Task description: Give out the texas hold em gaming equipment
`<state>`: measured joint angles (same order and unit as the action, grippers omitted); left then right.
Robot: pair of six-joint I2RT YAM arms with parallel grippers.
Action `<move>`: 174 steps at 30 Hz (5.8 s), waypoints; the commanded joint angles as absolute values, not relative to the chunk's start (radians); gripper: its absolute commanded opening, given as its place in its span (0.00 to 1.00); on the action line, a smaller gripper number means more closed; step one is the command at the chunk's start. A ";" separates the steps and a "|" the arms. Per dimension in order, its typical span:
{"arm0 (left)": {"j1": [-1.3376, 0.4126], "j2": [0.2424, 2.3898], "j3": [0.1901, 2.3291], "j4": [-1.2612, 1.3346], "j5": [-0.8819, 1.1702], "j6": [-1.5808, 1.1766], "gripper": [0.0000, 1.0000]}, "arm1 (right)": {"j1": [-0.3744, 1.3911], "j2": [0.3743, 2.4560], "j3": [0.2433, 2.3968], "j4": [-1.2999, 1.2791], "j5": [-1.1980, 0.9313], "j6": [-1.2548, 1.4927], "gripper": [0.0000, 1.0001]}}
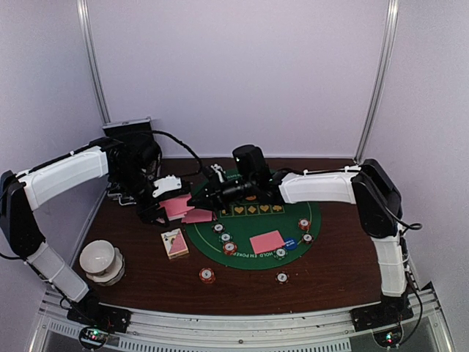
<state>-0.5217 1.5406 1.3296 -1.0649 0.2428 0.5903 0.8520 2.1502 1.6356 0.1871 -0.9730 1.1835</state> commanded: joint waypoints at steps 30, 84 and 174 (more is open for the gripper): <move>-0.522 1.506 1.324 -1.032 0.254 0.598 0.00 | 0.548 1.732 1.089 -0.349 -0.895 0.682 0.00; -0.522 1.511 1.355 -1.045 0.297 0.585 0.00 | 0.787 1.802 1.363 -0.066 -0.731 0.950 0.81; -0.522 1.503 1.344 -1.037 0.309 0.582 0.00 | 0.823 2.081 1.587 0.187 -0.919 1.164 0.31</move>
